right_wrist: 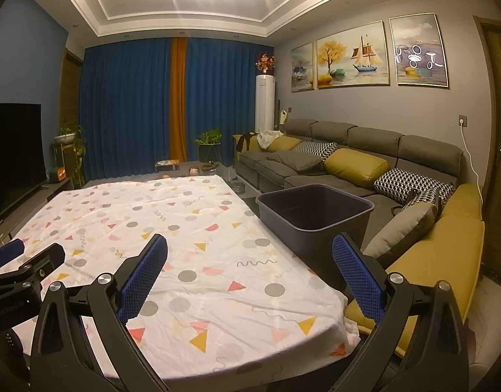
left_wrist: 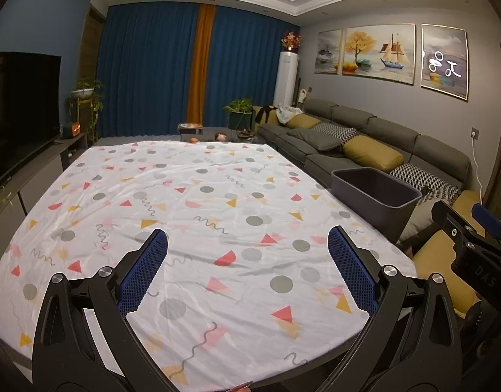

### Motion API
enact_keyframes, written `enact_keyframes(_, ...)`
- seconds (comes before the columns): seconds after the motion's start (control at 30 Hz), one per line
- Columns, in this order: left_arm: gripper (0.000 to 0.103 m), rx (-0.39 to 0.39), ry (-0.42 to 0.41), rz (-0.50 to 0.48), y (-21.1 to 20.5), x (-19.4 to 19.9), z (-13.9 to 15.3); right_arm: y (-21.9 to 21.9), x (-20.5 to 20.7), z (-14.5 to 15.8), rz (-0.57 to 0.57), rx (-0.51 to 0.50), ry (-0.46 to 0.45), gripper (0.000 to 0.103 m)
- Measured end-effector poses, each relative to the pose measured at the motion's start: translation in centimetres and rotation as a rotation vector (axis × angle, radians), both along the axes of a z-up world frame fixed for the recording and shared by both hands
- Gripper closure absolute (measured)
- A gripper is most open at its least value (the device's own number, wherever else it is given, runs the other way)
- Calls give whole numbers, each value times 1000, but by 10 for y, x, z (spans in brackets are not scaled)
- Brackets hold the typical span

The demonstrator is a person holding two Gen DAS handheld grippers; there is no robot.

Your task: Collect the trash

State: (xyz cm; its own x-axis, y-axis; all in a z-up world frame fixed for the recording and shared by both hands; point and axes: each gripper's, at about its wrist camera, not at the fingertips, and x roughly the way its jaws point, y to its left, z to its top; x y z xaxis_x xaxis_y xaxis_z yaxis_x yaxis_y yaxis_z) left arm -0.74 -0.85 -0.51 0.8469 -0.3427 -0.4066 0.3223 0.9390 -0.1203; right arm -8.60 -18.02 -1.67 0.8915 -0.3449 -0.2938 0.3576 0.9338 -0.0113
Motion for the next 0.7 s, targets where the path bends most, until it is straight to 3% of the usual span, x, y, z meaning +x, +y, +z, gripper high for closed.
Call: enact_keyframes(0.7,6,-7,-8,9,5,-1,3,3,-1,2,6,-2,-1,6)
